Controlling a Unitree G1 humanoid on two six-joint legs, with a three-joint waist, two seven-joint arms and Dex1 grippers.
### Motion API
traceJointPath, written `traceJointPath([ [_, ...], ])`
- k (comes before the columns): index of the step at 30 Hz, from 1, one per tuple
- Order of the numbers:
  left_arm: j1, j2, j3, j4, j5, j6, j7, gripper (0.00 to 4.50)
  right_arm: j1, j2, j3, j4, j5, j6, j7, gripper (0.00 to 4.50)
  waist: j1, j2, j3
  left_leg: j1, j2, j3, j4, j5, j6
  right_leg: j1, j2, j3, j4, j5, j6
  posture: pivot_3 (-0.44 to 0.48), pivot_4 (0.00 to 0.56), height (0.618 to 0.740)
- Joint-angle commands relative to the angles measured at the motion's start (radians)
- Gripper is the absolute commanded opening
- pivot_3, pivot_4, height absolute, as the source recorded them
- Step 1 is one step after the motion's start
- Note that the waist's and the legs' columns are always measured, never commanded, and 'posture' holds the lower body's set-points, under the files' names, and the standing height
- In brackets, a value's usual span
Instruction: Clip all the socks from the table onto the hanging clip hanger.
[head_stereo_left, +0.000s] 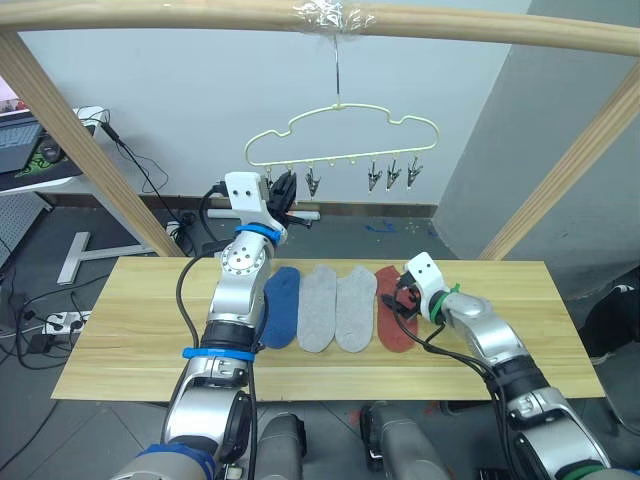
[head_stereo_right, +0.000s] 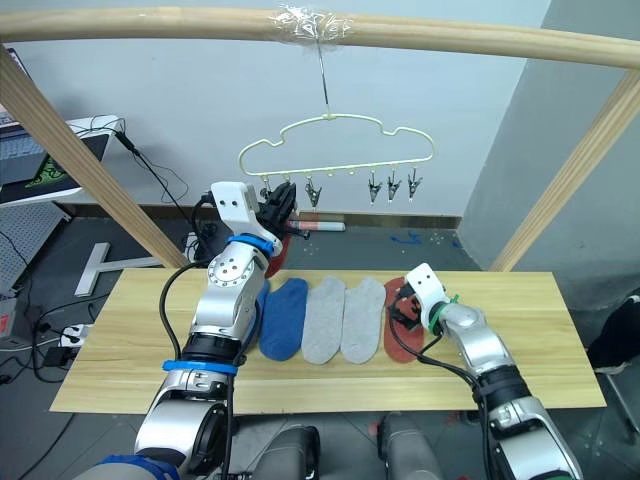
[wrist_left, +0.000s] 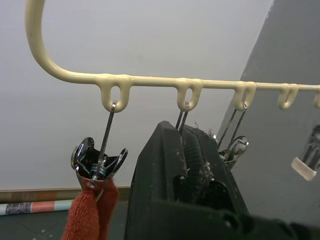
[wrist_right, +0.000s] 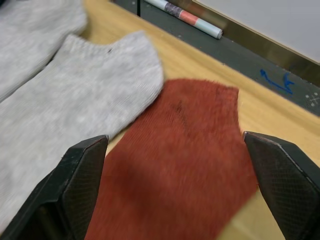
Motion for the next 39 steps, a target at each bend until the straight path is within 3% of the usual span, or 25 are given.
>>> traceJointPath([
  [1, -0.005, -0.003, -0.001, -0.034, -0.003, 0.001, -0.002, 0.01, -0.037, 0.02, -0.036, 0.104, -0.003, -0.077, 0.002, 4.5, 0.001, 0.0, 0.0, 0.0, 0.0, 0.0, 0.0, 0.0, 0.0, 0.0, 0.0, 0.0, 0.0, 0.0, 0.0, -0.074, 0.215, 0.74],
  [8, -0.004, -0.001, 0.001, -0.042, -0.004, 0.007, -0.003, 0.01, -0.064, 0.037, -0.026, 0.29, -0.045, -0.119, -0.004, 4.5, 0.0, 0.0, 0.0, 0.0, 0.001, 0.003, -0.001, 0.0, 0.0, 0.0, -0.002, 0.003, -0.001, 0.001, 0.0, -0.057, 0.215, 0.74],
  [11, 0.006, 0.003, 0.001, -0.057, -0.005, 0.016, -0.005, 0.0, -0.036, 0.022, -0.002, 0.324, -0.078, -0.149, 0.022, 3.96, 0.001, 0.0, 0.0, 0.003, 0.001, 0.004, 0.0, 0.0, 0.0, 0.002, -0.001, 0.003, -0.001, 0.001, 0.003, -0.055, 0.215, 0.74],
  [20, 0.019, 0.003, 0.012, -0.09, -0.039, 0.054, -0.037, 0.0, 0.054, -0.039, -0.02, 0.202, -0.081, -0.169, 0.073, 0.85, 0.002, 0.0, -0.001, 0.008, 0.001, 0.003, 0.0, 0.0, 0.0, 0.008, -0.001, 0.003, -0.002, 0.001, 0.003, -0.052, 0.21, 0.74],
  [23, 0.013, 0.005, 0.025, -0.094, -0.063, 0.071, -0.055, 0.0, 0.085, -0.063, -0.027, 0.11, -0.076, -0.158, 0.082, 0.07, 0.003, -0.001, -0.001, 0.007, 0.001, 0.003, 0.0, 0.0, 0.0, 0.008, -0.001, 0.003, -0.002, 0.001, 0.003, -0.049, 0.207, 0.74],
  [27, 0.014, 0.014, 0.065, -0.121, -0.163, 0.184, -0.108, 0.0, 0.153, -0.104, -0.033, -0.201, -0.049, -0.105, 0.131, 0.07, 0.002, -0.001, -0.001, 0.006, 0.001, 0.003, -0.001, 0.0, 0.0, 0.007, -0.001, 0.003, -0.003, 0.001, 0.003, -0.043, 0.207, 0.74],
  [30, 0.031, -0.002, 0.13, -0.182, -0.322, 0.38, -0.123, 0.0, 0.167, -0.094, -0.018, -0.411, -0.028, -0.039, 0.15, 0.07, -0.009, 0.0, -0.001, 0.005, 0.001, 0.005, -0.001, 0.0, 0.0, 0.003, -0.001, 0.005, -0.001, 0.001, 0.003, -0.042, 0.205, 0.74],
  [35, 0.049, -0.021, 0.253, -0.276, -0.565, 0.644, -0.065, 0.0, 0.116, -0.003, 0.052, -0.575, -0.035, 0.066, 0.118, 0.07, -0.012, -0.001, -0.001, 0.006, 0.002, 0.003, -0.001, 0.0, 0.0, 0.003, 0.0, 0.002, 0.0, 0.001, 0.003, -0.038, 0.201, 0.74],
  [39, 0.065, -0.021, 0.303, -0.343, -0.68, 0.755, -0.026, 0.0, 0.043, 0.09, 0.085, -0.581, -0.059, 0.098, 0.063, 0.07, -0.011, -0.001, -0.001, 0.006, 0.002, 0.003, -0.001, 0.0, 0.0, 0.002, 0.0, 0.003, 0.003, 0.001, 0.003, -0.031, 0.198, 0.74],
])
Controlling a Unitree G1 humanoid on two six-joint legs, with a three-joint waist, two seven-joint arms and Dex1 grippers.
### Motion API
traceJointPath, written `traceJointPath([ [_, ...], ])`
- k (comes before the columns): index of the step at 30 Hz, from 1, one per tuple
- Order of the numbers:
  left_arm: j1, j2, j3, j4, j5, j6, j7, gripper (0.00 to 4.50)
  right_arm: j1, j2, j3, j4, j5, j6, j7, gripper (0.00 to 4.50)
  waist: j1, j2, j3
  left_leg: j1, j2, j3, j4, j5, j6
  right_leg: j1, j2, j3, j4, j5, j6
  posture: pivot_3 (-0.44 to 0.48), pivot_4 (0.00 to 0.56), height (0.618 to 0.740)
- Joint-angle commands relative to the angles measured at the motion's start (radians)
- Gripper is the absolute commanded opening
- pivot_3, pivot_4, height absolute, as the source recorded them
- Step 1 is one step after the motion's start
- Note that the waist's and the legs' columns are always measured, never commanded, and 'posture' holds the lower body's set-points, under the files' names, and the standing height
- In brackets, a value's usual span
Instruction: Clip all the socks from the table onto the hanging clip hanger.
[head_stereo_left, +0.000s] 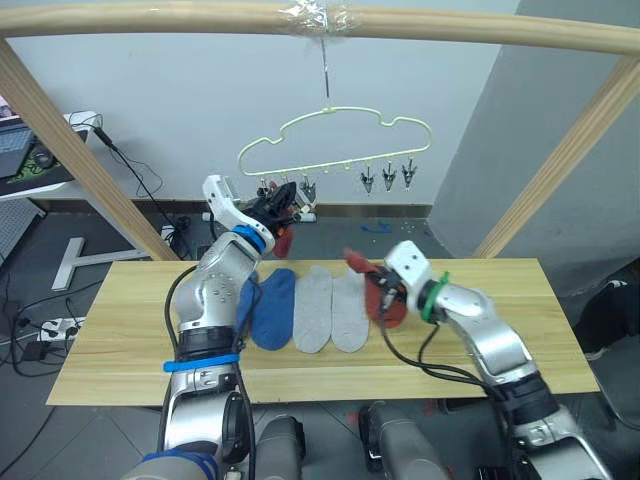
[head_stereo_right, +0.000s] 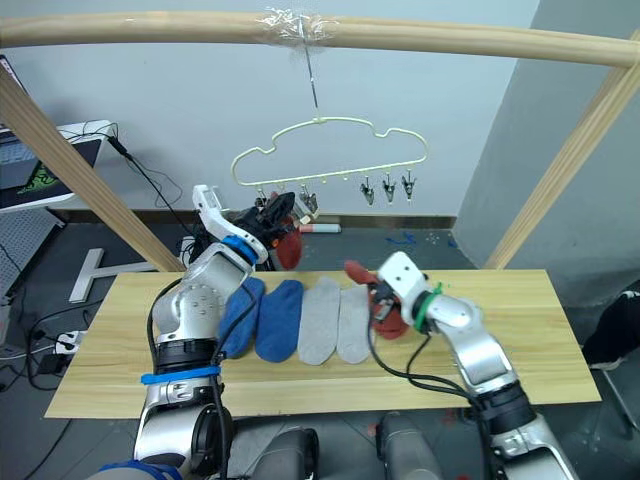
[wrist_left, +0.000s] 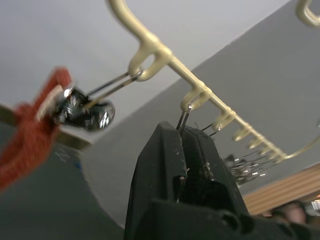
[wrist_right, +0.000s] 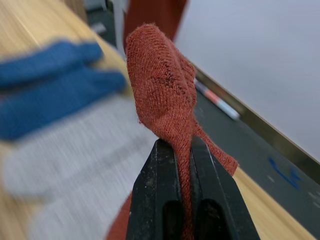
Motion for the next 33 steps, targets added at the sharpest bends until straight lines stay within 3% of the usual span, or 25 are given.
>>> traceJointPath([
  [1, 0.022, 0.003, 0.054, -0.063, -0.1, 0.094, 0.046, 0.0, -0.077, 0.048, 0.02, -0.019, -0.032, -0.004, -0.059, 0.07, 0.002, 0.0, 0.0, 0.0, 0.0, 0.0, 0.0, 0.0, 0.0, 0.0, 0.0, 0.0, 0.001, 0.0, 0.0, -0.031, 0.198, 0.74],
  [6, 0.038, 0.01, 0.047, -0.098, -0.126, 0.12, 0.065, 0.0, -0.132, 0.117, 0.023, 0.045, -0.051, -0.01, -0.126, 0.07, 0.012, -0.002, -0.001, 0.0, -0.001, 0.001, 0.001, 0.0, 0.0, 0.0, -0.001, 0.002, 0.001, 0.0, 0.0, -0.027, 0.196, 0.74],
  [18, 0.08, 0.002, 0.02, -0.178, -0.188, 0.162, 0.075, 0.0, -0.13, 0.114, 0.078, 0.005, -0.122, -0.039, -0.148, 0.07, 0.018, -0.002, -0.001, -0.001, -0.001, 0.001, -0.001, 0.0, 0.0, 0.0, -0.001, 0.001, -0.004, 0.0, 0.0, -0.007, 0.205, 0.74],
  [33, 0.083, 0.014, 0.004, -0.173, -0.178, 0.15, 0.073, 0.0, -0.162, 0.149, 0.076, 0.011, -0.125, -0.019, -0.166, 0.07, 0.018, -0.003, -0.001, -0.002, 0.0, 0.001, -0.001, 0.0, 0.0, 0.0, -0.001, 0.001, -0.005, 0.0, 0.0, -0.009, 0.215, 0.74],
])
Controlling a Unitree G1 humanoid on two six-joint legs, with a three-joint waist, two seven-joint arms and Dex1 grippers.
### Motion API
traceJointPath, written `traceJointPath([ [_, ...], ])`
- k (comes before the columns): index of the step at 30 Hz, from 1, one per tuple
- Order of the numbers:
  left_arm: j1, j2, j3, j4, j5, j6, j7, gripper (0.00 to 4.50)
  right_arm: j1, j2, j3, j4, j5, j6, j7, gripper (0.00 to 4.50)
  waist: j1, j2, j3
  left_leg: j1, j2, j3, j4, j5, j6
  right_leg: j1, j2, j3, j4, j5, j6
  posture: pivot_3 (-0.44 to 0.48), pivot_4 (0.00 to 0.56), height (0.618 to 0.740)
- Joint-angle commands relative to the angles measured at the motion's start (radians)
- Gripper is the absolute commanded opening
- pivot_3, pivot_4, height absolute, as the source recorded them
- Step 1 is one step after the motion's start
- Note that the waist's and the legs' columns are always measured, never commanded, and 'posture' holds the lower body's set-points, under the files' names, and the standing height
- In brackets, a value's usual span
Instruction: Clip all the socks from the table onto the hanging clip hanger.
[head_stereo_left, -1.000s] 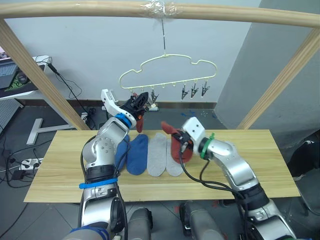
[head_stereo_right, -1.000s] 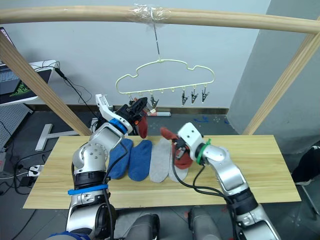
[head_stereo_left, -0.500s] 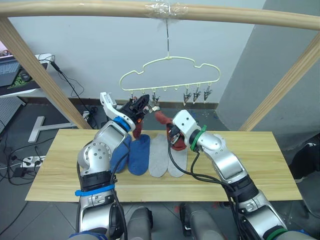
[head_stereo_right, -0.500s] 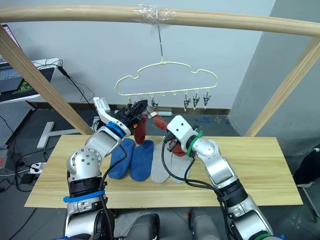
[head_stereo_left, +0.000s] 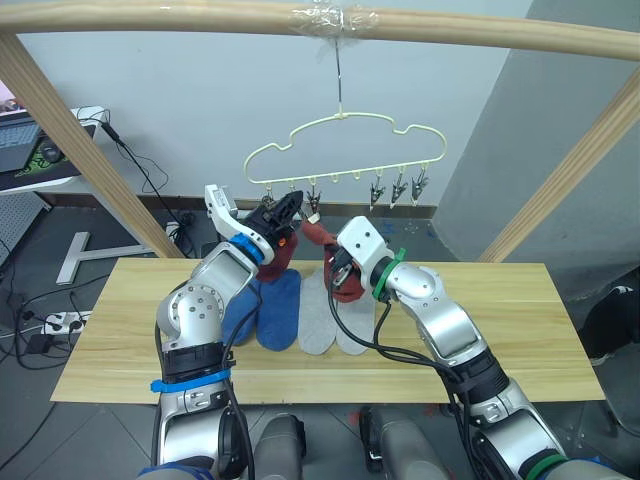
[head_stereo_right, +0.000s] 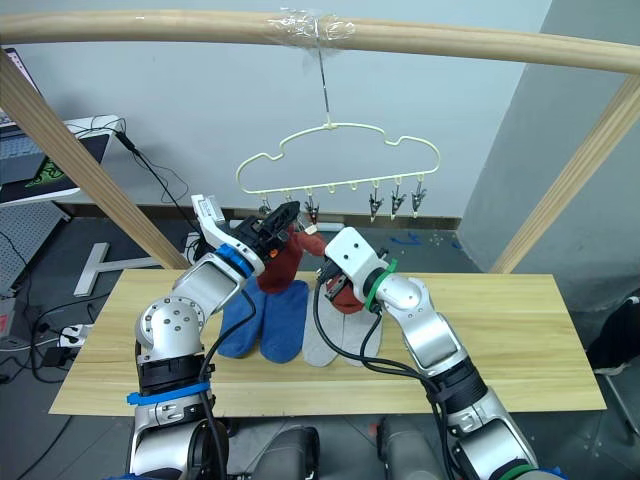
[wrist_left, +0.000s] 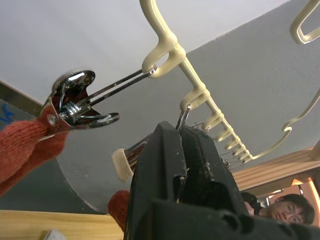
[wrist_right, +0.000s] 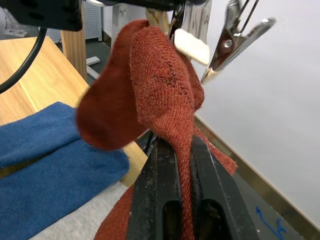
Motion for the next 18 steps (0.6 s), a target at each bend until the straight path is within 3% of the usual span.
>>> traceJointPath([
  [1, 0.012, 0.012, -0.004, -0.027, -0.006, 0.002, 0.003, 0.0, -0.024, 0.007, -0.005, -0.048, -0.007, -0.004, -0.01, 0.07, 0.0, 0.0, 0.0, 0.0, 0.0, 0.0, 0.0, 0.0, 0.0, 0.0, 0.0, 0.0, 0.0, 0.0, 0.0, -0.009, 0.215, 0.74],
  [10, 0.019, 0.015, -0.003, -0.035, -0.014, 0.0, 0.01, 0.0, -0.046, 0.012, -0.018, -0.04, -0.006, -0.007, -0.022, 0.07, 0.0, 0.0, 0.0, 0.0, 0.0, 0.0, 0.0, 0.0, 0.0, 0.0, 0.0, 0.0, 0.0, 0.0, 0.0, -0.009, 0.215, 0.74],
  [18, 0.018, 0.018, -0.007, -0.034, -0.014, -0.005, 0.011, 2.49, -0.06, 0.02, -0.018, -0.022, -0.001, -0.013, -0.023, 0.0, 0.002, 0.0, 0.0, -0.003, 0.0, -0.001, -0.001, 0.0, 0.0, -0.002, 0.0, -0.001, -0.001, 0.0, 0.0, -0.009, 0.215, 0.74],
])
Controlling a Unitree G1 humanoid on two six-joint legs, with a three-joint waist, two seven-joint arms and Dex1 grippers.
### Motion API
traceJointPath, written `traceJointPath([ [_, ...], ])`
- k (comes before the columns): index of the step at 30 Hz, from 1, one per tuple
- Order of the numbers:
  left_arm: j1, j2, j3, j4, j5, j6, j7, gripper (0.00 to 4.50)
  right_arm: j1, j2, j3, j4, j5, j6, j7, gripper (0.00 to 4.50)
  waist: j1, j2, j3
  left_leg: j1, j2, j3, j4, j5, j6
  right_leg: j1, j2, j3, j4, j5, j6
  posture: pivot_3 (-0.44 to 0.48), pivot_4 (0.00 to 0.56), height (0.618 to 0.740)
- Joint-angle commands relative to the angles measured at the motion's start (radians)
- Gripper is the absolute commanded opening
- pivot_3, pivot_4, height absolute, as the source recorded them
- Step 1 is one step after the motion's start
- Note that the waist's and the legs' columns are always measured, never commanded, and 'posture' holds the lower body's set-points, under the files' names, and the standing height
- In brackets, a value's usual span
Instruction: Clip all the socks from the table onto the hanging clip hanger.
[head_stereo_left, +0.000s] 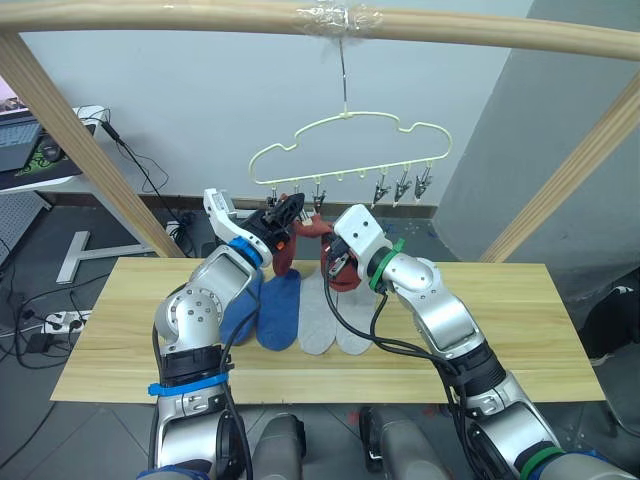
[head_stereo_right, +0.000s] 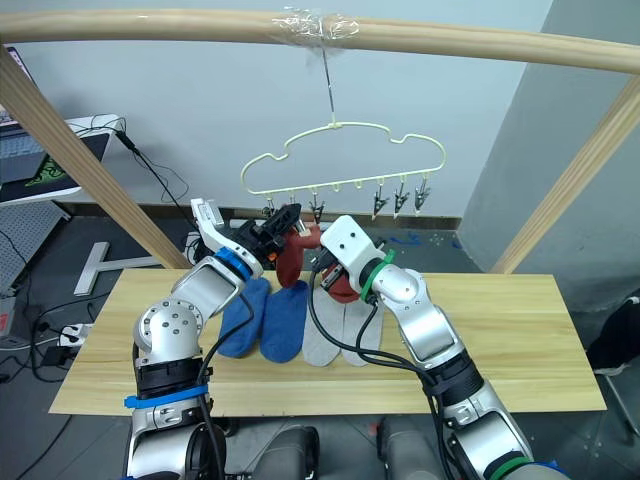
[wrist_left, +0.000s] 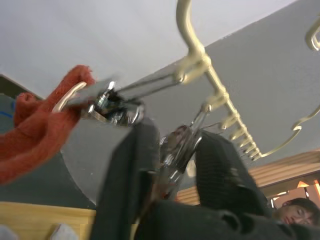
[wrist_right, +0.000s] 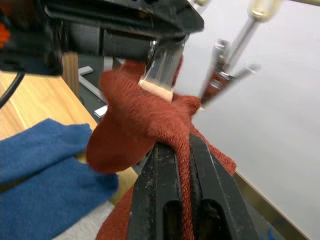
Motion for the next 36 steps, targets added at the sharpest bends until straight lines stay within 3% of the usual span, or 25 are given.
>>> traceJointPath([
  [1, -0.003, 0.01, 0.0, -0.028, -0.008, -0.005, -0.002, 2.77, -0.018, 0.005, -0.009, -0.021, 0.002, -0.014, -0.001, 0.0, 0.0, 0.0, 0.0, -0.001, 0.0, 0.0, 0.0, 0.0, 0.0, 0.0, 0.0, 0.0, 0.0, 0.0, 0.0, -0.009, 0.215, 0.74],
  [6, 0.003, 0.021, 0.007, -0.047, -0.027, 0.011, 0.001, 4.36, -0.014, 0.008, -0.009, -0.018, 0.011, -0.013, 0.002, 0.0, 0.001, 0.0, 0.0, -0.002, 0.0, -0.001, 0.0, 0.0, 0.0, -0.001, -0.001, 0.0, -0.001, 0.0, 0.0, -0.009, 0.215, 0.74],
  [10, 0.016, 0.046, 0.018, -0.079, -0.055, 0.045, 0.002, 4.47, -0.011, 0.035, -0.022, -0.013, 0.055, 0.027, 0.018, 0.0, 0.0, 0.0, 0.0, -0.003, 0.0, -0.001, 0.0, 0.0, 0.0, -0.001, -0.001, 0.0, -0.001, 0.0, 0.0, 0.006, 0.22, 0.74],
  [14, 0.1, 0.164, 0.026, -0.186, -0.072, 0.114, -0.032, 4.5, -0.005, 0.117, -0.087, -0.038, 0.196, 0.165, 0.055, 1.07, -0.006, -0.001, 0.001, -0.003, 0.003, -0.005, -0.001, 0.0, 0.0, -0.003, -0.001, 0.0, 0.0, 0.0, 0.0, 0.012, 0.224, 0.74],
  [16, 0.139, 0.222, 0.024, -0.224, -0.064, 0.123, -0.055, 4.5, -0.001, 0.116, -0.09, -0.054, 0.213, 0.196, 0.062, 1.71, 0.0, 0.0, 0.002, -0.003, 0.003, -0.011, -0.001, 0.0, 0.0, -0.003, -0.001, -0.001, 0.0, -0.001, -0.002, 0.021, 0.223, 0.74],
  [19, 0.174, 0.291, -0.016, -0.257, 0.011, 0.093, -0.092, 4.5, 0.015, 0.092, -0.071, -0.073, 0.222, 0.218, 0.083, 2.32, 0.014, 0.0, 0.002, -0.005, 0.002, -0.014, 0.0, 0.0, 0.0, -0.003, -0.002, -0.003, 0.0, -0.002, -0.003, 0.021, 0.223, 0.74],
  [25, 0.205, 0.326, -0.152, -0.334, 0.16, -0.034, -0.155, 4.5, 0.055, 0.016, -0.096, -0.115, 0.228, 0.209, 0.102, 4.45, 0.026, 0.001, 0.002, -0.008, 0.0, -0.015, 0.0, 0.0, 0.0, -0.003, -0.004, -0.004, -0.003, -0.002, -0.003, 0.03, 0.222, 0.74],
  [29, 0.191, 0.269, -0.261, -0.333, 0.286, -0.164, -0.157, 4.5, 0.081, -0.037, -0.157, -0.155, 0.29, 0.184, 0.152, 4.48, 0.028, 0.001, 0.002, -0.01, -0.001, -0.015, 0.0, 0.0, 0.0, -0.004, -0.007, -0.004, -0.005, -0.002, -0.003, 0.023, 0.223, 0.74],
  [32, 0.169, 0.211, -0.315, -0.281, 0.38, -0.263, -0.144, 3.95, 0.088, -0.091, -0.197, -0.181, 0.327, 0.163, 0.194, 4.5, 0.024, 0.001, 0.003, -0.01, -0.001, -0.015, 0.0, 0.0, 0.0, -0.004, -0.007, -0.004, -0.005, -0.002, -0.003, 0.003, 0.225, 0.74],
  [36, 0.136, 0.174, -0.384, -0.218, 0.486, -0.343, -0.155, 2.74, 0.1, -0.153, -0.245, -0.225, 0.385, 0.173, 0.235, 4.5, 0.02, 0.001, 0.003, -0.01, -0.001, -0.014, 0.0, 0.0, 0.0, -0.004, -0.004, -0.005, -0.004, -0.002, -0.003, -0.014, 0.226, 0.74],
])
